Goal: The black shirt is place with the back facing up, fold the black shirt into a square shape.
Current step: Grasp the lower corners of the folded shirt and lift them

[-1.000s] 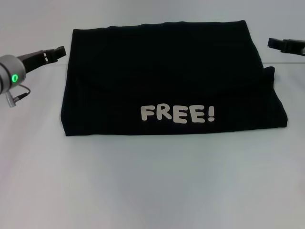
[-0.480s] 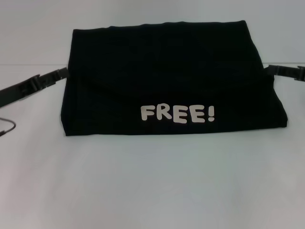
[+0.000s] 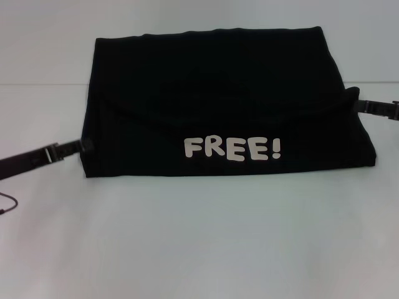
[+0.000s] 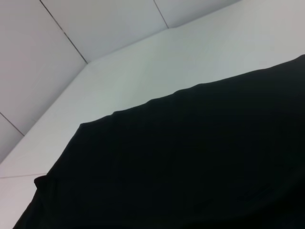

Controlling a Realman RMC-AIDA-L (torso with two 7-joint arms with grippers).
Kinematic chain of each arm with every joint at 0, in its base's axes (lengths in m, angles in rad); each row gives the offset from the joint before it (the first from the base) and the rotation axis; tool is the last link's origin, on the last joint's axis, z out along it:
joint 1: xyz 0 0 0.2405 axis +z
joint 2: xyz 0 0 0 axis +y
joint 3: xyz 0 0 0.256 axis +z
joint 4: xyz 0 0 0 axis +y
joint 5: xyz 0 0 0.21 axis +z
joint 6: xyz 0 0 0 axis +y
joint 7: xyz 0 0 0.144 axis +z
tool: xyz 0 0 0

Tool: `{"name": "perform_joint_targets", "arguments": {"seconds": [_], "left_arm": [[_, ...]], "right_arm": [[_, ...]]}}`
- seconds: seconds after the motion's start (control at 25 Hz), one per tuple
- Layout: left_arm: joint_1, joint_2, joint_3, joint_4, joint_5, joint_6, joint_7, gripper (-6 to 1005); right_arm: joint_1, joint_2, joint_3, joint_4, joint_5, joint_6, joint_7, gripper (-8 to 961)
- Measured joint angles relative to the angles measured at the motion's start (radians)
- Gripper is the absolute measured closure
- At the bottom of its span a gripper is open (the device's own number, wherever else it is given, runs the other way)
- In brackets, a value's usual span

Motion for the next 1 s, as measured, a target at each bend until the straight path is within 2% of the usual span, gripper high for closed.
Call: {"name": "perform_joint_targets", "arguments": {"seconds": [0.2,0.36,0.6,1.0], "left_arm": [[-0.006,-0.013,0.113,-0.01,0.019,-0.084,-0.012,276],[-0.018,-0.016,0.161,-0.036,0.019,-0.144,-0.01,276],[-0.04,-0.019,0.193,-0.063,0.018,-0.227,-0.002,275],[-0.044,-0.024,0.235,-0.064,0.018,-0.243,-0.004,287]], "right_arm": [[0.004,0.006,-0.031,0.006,-0.001,0.036,0.019,208],[0.006,0.011,-0.045,0.007,-0.001,0.053,0.024,209],[0.008,0.012,-0.046,0.007,-0.001,0.055,0.029,213],[0.008,0.01,-0.046,0.0,-0.001,0.057,0.037,220]]}}
